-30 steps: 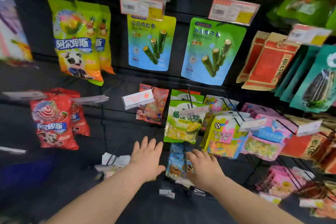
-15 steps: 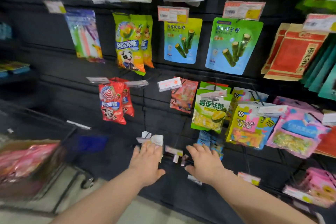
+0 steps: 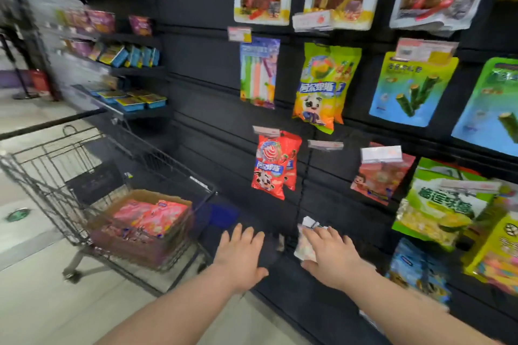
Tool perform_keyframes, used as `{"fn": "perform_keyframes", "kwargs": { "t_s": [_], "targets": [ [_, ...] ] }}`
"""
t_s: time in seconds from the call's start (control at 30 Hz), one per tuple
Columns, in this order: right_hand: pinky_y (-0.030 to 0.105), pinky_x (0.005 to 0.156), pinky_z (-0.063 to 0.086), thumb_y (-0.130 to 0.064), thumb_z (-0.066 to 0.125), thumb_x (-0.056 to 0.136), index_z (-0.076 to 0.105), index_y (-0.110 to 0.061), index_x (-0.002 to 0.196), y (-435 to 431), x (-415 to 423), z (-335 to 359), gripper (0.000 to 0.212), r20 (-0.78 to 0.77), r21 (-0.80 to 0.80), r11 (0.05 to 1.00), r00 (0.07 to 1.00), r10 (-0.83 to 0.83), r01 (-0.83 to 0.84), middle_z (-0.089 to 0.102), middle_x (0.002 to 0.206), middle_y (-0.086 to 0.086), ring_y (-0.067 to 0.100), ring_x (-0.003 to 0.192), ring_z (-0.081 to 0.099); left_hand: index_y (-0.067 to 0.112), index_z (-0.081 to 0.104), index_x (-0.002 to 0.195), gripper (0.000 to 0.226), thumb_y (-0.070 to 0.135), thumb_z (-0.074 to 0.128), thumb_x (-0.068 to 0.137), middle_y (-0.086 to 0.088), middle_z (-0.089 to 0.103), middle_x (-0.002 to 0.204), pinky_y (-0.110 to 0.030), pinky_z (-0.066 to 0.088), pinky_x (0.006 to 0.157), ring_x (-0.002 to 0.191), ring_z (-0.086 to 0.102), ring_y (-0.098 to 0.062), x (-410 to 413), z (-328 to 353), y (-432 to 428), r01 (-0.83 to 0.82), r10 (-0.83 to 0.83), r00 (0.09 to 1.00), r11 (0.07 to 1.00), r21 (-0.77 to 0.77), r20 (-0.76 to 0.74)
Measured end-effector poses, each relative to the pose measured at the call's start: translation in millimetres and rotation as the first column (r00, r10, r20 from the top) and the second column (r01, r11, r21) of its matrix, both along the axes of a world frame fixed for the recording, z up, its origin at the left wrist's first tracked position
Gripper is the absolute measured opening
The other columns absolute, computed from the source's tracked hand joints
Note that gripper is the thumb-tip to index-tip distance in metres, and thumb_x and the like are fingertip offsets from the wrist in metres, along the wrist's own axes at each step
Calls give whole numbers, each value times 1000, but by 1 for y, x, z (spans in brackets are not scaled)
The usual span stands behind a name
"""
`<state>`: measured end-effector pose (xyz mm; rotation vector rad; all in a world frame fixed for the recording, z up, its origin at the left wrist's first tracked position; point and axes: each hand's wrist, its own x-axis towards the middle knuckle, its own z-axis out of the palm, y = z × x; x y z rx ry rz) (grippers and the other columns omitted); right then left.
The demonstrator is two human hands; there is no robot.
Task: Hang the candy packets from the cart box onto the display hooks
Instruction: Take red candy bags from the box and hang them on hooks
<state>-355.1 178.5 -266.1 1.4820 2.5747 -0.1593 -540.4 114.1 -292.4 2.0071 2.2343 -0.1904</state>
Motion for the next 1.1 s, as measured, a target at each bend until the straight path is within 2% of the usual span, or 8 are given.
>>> {"fn": "perform_keyframes", "kwargs": {
  "t_s": [0.13, 0.27, 0.43, 0.73, 0.97, 1.1],
  "targets": [
    [48, 117, 15, -48, 46, 94, 14, -27, 151, -8, -103, -9, 69, 1, -27, 992, 993, 121, -121, 16, 158, -2, 26, 148, 10, 18, 7, 154, 80, 54, 45, 93, -8, 9, 162, -52, 8, 119, 149, 2, -33, -99, -11, -27, -105, 105, 994, 994, -20, -8],
    [50, 117, 15, -45, 48, 93, 15, -27, 151, -22, -200, -17, 69, -26, -47, 977, 978, 205, -206, 15, 159, -1, 27, 148, 8, 18, 12, 153, 79, 57, 43, 92, -9, 16, 160, -50, 13, 118, 147, 12, -33, -190, -13, -57, -199, 198, 979, 980, -15, -37],
    [51, 117, 14, -43, 49, 93, 15, -26, 152, -34, -282, -28, 70, -31, -86, 958, 962, 270, -272, 16, 159, 0, 28, 148, 8, 17, 8, 154, 83, 55, 47, 91, -9, 14, 161, -50, 12, 119, 149, 7, -32, -273, -11, -84, -297, 296, 954, 955, -20, -45],
    [51, 117, 14, -42, 51, 92, 17, -26, 151, -6, -360, -41, 71, 19, -127, 933, 939, 343, -338, 19, 158, 3, 29, 148, 11, 19, 6, 155, 83, 57, 45, 92, -9, 10, 162, -51, 12, 120, 150, 4, -33, -342, -35, -80, -366, 366, 931, 929, -50, -3],
    [49, 117, 16, -45, 51, 90, 24, -25, 148, 61, -428, -74, 67, -32, -189, 908, 926, 375, -374, 26, 154, 1, 26, 145, 17, 20, 6, 155, 80, 55, 43, 93, -7, 10, 162, -49, 13, 119, 149, 6, -31, -398, -50, -38, -414, 411, 910, 903, -115, -48],
    [49, 117, 17, -45, 49, 91, 21, -27, 149, 106, -459, -94, 67, -44, -216, 890, 915, 401, -401, 25, 155, 2, 26, 145, 17, 19, 9, 155, 81, 59, 40, 92, -7, 13, 162, -49, 17, 117, 148, 10, -30, -439, -56, 3, -462, 458, 887, 876, -136, -66]
  ]
}}
